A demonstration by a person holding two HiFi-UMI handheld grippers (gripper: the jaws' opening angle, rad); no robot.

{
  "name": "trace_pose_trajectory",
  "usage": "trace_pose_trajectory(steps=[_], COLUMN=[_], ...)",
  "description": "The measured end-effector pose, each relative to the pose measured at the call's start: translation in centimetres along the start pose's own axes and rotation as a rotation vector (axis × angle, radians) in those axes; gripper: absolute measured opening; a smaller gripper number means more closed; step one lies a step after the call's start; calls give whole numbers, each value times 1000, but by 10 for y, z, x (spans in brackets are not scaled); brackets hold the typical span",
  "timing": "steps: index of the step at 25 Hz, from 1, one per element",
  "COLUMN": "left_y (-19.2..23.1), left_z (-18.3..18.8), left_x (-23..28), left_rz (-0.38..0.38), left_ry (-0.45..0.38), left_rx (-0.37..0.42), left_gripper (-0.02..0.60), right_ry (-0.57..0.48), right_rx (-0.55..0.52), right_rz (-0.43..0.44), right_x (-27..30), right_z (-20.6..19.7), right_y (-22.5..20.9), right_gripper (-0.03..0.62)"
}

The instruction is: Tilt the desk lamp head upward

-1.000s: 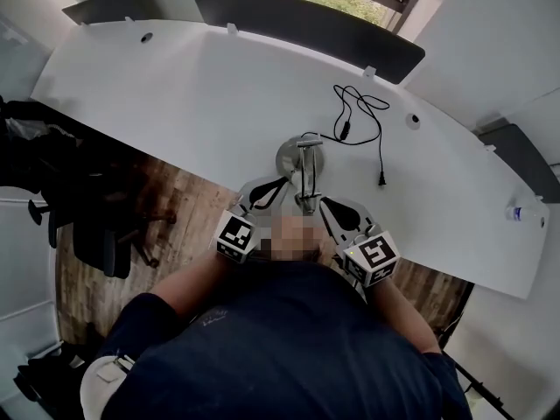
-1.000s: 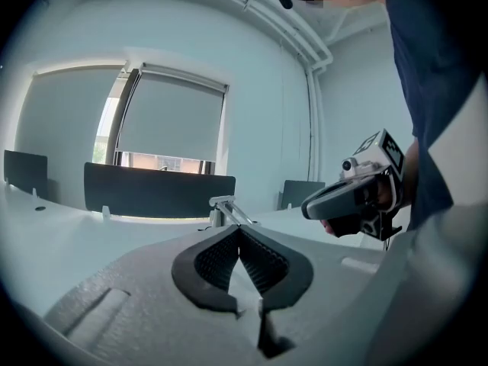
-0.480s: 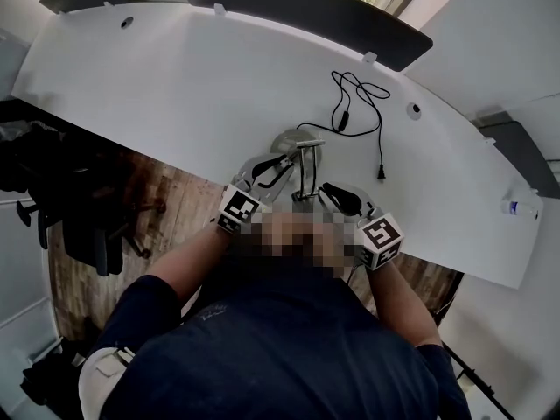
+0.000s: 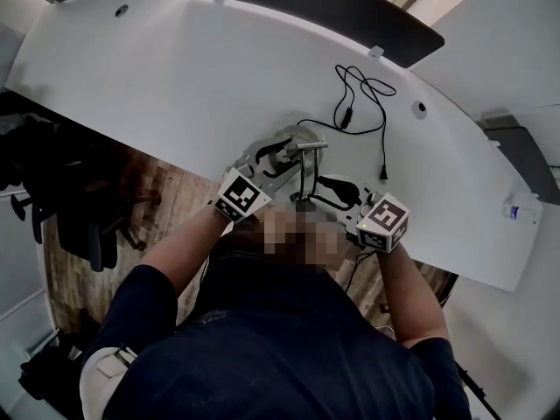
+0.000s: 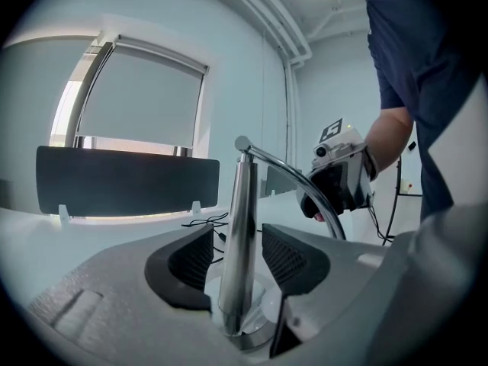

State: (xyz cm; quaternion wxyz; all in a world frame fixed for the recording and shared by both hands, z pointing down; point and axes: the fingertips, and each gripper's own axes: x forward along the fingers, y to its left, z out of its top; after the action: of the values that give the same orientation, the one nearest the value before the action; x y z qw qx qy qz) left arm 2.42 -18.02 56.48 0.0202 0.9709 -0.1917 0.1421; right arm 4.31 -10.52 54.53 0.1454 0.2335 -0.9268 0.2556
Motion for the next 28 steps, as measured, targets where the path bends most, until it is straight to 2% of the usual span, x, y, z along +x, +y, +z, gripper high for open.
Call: trace_pose_trajectory(steps=[3, 8, 12, 17, 21, 23, 25, 28], left_y=[0, -5, -7, -8, -9, -9, -9, -9], left_z=[4, 5, 8, 9, 9, 6, 7, 8], left_x=[9, 19, 26, 33, 33, 33, 33, 32], left_rz=[-23, -90, -139, -170, -155, -146, -144, -152], left_ry=[-9, -47, -60, -76, -111, -103, -115, -142], left_rx=[53, 59, 68, 119, 91, 116, 127, 86], left_gripper=[190, 189, 187, 164, 161, 160, 160, 160], right_ry=[39, 98, 111, 122, 83, 84, 111, 146], right_rx=[-16, -47, -57, -68, -73, -72, -49, 15], right_rz=[78, 189, 262, 297, 294, 297, 309, 342], right_x=[6, 18, 25, 37, 38, 36, 34, 29], right_z=[-3, -10, -12, -19, -20, -19, -19, -19], right_y=[2, 10, 13, 15, 15, 16, 18, 23], right_gripper=[183, 179, 145, 84, 66, 52, 46, 43])
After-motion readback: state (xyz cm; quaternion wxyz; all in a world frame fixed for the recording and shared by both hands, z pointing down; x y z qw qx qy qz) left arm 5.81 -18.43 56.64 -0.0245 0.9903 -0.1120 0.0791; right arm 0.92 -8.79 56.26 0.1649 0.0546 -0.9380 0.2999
